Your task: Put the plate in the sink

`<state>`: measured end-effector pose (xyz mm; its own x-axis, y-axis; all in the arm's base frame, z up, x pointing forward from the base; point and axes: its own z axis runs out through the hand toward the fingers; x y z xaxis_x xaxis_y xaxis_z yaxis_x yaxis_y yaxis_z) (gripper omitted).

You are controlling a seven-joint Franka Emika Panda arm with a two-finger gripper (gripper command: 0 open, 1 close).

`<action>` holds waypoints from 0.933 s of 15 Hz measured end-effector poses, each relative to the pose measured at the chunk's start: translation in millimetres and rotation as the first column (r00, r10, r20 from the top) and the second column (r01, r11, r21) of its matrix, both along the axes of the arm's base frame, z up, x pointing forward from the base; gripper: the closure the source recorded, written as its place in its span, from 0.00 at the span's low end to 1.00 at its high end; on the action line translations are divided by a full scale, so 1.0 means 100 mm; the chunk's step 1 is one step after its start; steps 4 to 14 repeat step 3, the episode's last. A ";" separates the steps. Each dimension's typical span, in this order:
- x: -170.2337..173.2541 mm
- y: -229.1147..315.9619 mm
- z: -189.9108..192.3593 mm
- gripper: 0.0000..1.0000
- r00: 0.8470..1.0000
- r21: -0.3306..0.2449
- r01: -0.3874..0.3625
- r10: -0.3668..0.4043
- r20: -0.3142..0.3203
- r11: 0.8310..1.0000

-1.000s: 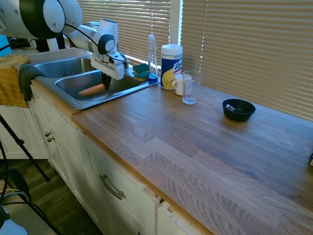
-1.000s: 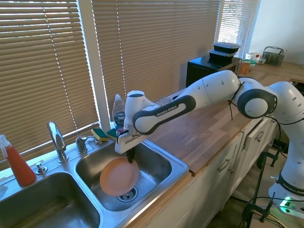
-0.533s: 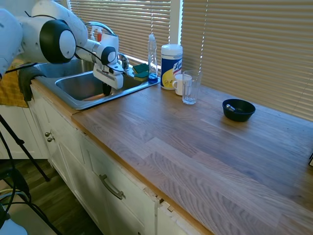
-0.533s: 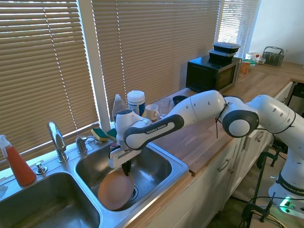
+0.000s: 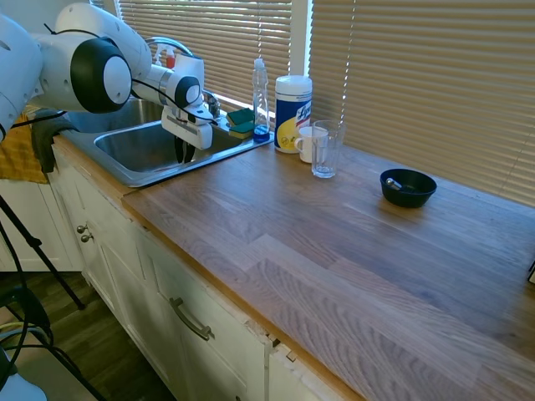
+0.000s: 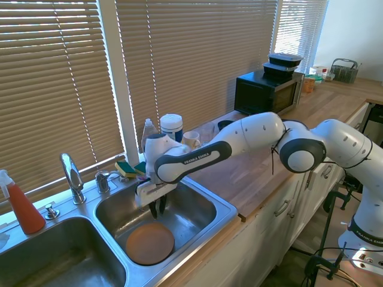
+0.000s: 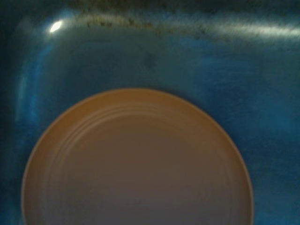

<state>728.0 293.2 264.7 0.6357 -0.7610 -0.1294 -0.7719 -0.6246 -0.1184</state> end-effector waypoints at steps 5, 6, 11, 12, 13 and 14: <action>-0.06 -0.15 0.43 0.00 0.999 -0.007 0.016 -0.015 0.029 1.000; -0.06 -0.15 0.43 0.00 0.999 -0.007 0.016 -0.015 0.029 1.000; -0.06 -0.15 0.43 0.00 0.999 -0.007 0.016 -0.015 0.029 1.000; -0.06 -0.15 0.43 0.00 0.999 -0.007 0.016 -0.015 0.029 1.000; -0.06 -0.15 0.43 0.00 0.999 -0.007 0.016 -0.015 0.029 1.000; -0.06 -0.15 0.43 0.00 0.999 -0.007 0.016 -0.015 0.029 1.000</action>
